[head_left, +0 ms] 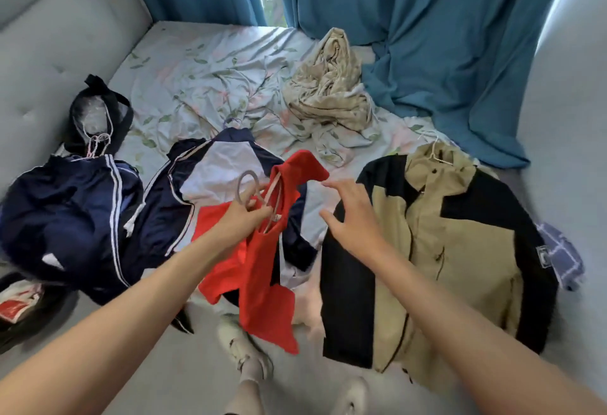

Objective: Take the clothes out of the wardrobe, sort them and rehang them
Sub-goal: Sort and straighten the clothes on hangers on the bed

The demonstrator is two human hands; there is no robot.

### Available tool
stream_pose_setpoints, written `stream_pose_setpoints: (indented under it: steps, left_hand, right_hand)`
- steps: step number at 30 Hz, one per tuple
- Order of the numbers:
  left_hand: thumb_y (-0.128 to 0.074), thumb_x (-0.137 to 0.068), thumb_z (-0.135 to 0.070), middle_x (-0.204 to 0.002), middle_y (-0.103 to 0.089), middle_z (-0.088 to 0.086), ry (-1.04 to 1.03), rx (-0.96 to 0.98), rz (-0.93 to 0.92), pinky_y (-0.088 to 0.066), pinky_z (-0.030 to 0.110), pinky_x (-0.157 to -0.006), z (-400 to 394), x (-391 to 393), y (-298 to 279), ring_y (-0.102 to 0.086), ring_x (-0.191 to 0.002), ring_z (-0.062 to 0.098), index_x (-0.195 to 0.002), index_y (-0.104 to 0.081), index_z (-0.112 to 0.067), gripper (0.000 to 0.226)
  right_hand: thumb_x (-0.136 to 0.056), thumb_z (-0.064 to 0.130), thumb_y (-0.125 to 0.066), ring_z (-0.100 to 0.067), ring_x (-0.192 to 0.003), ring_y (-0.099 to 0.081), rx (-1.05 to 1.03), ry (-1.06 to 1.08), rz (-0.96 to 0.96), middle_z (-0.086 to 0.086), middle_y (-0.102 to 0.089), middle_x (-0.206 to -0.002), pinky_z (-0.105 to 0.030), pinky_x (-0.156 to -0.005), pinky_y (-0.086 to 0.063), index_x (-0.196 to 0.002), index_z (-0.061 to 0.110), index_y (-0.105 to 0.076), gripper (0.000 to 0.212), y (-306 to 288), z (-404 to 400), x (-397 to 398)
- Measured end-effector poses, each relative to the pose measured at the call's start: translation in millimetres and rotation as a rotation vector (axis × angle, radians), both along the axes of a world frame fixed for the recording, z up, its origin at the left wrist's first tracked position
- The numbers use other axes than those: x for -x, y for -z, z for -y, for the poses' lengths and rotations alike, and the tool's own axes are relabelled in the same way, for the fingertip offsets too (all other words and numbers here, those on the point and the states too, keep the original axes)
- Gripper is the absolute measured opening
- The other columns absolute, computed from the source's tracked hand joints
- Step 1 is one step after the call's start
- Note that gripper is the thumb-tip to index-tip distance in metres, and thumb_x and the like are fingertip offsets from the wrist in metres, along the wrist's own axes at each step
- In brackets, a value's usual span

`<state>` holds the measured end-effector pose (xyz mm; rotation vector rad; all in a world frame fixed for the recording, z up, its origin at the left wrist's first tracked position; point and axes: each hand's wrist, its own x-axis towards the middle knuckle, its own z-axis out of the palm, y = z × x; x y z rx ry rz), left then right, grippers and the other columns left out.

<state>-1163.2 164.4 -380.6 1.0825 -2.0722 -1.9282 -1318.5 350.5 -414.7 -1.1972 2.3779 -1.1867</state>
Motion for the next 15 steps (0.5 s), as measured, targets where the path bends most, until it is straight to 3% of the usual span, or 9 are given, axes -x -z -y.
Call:
stream_pose_setpoints:
  steps: [2,4,6,7,8,9,10,12,15]
  left_hand:
    - [-0.057,-0.098,0.010,-0.094,-0.072,0.002,0.126,-0.019,0.009,-0.056,0.020,-0.076,-22,-12,-41,-0.074,-0.079,0.004,-0.121,-0.064,-0.032,0.048]
    - [-0.058,-0.097,0.009,-0.101,-0.076,0.001,0.287,-0.049,0.048,-0.056,0.020,-0.081,-37,-23,-81,-0.073,-0.090,0.010,-0.126,-0.067,-0.031,0.051]
    - [-0.058,-0.094,0.008,-0.110,-0.073,0.004,0.410,-0.089,0.109,-0.055,0.017,-0.081,-47,-33,-123,-0.068,-0.095,0.014,-0.129,-0.069,-0.024,0.048]
    - [-0.060,-0.092,0.003,-0.111,-0.071,0.003,0.472,-0.119,0.126,-0.054,0.017,-0.082,-51,-37,-140,-0.066,-0.095,0.015,-0.128,-0.070,-0.016,0.042]
    - [-0.062,-0.088,-0.003,-0.110,-0.070,0.002,0.541,-0.154,0.133,-0.053,0.019,-0.084,-54,-42,-153,-0.064,-0.095,0.016,-0.124,-0.072,-0.010,0.038]
    - [-0.064,-0.085,-0.008,-0.108,-0.069,0.002,0.611,-0.193,0.141,-0.052,0.022,-0.086,-57,-45,-162,-0.063,-0.094,0.016,-0.117,-0.073,-0.008,0.034]
    - [-0.064,-0.085,-0.009,-0.108,-0.068,0.002,0.679,-0.218,0.150,-0.051,0.023,-0.087,-61,-47,-168,-0.063,-0.094,0.016,-0.111,-0.073,-0.005,0.028]
    - [-0.062,-0.093,-0.002,-0.118,-0.071,0.000,0.756,-0.255,0.162,-0.053,0.024,-0.092,-70,-48,-169,-0.066,-0.101,0.017,-0.115,-0.066,0.007,0.024]
    - [-0.057,-0.101,-0.007,-0.132,-0.072,-0.004,0.751,-0.309,0.197,-0.054,0.021,-0.096,-84,-46,-167,-0.071,-0.113,0.018,-0.130,-0.065,0.003,0.031]
  right_hand:
    - [-0.087,0.024,-0.079,-0.022,-0.134,-0.044,-0.004,-0.001,-0.071,0.004,-0.052,-0.144,-0.047,-0.115,-0.041,-0.146,0.027,-0.050,0.065,-37,-17,3]
    - [-0.087,0.038,-0.079,-0.021,-0.150,-0.032,-0.081,-0.022,-0.145,0.005,-0.041,-0.160,-0.043,-0.127,-0.023,-0.155,0.032,-0.042,0.078,-70,-34,2]
    - [-0.085,0.055,-0.076,-0.020,-0.152,-0.033,-0.141,-0.055,-0.174,0.007,-0.047,-0.156,-0.040,-0.126,-0.016,-0.149,0.036,-0.049,0.073,-90,-55,0]
    - [-0.084,0.063,-0.073,-0.021,-0.141,-0.047,-0.141,-0.049,-0.152,0.008,-0.062,-0.140,-0.040,-0.124,-0.023,-0.134,0.038,-0.062,0.057,-99,-68,-6]
    - [-0.084,0.068,-0.069,-0.022,-0.117,-0.062,-0.134,-0.039,-0.110,0.009,-0.071,-0.112,-0.042,-0.116,-0.039,-0.108,0.038,-0.070,0.039,-105,-83,-13]
    - [-0.085,0.070,-0.067,-0.021,-0.090,-0.065,-0.115,-0.016,-0.044,0.009,-0.070,-0.084,-0.044,-0.095,-0.052,-0.083,0.034,-0.068,0.037,-113,-98,-22]
    - [-0.087,0.068,-0.067,-0.019,-0.070,-0.060,-0.085,0.012,0.043,0.005,-0.062,-0.066,-0.044,-0.073,-0.053,-0.068,0.028,-0.062,0.045,-115,-112,-31]
    - [-0.089,0.060,-0.069,-0.016,-0.055,-0.051,-0.043,0.082,0.109,0.001,-0.053,-0.054,-0.042,-0.058,-0.044,-0.060,0.018,-0.055,0.053,-122,-141,-50]
    - [-0.091,0.049,-0.074,-0.014,-0.051,-0.046,-0.086,0.184,0.099,0.000,-0.049,-0.051,-0.040,-0.057,-0.040,-0.058,0.016,-0.048,0.054,-123,-177,-66]
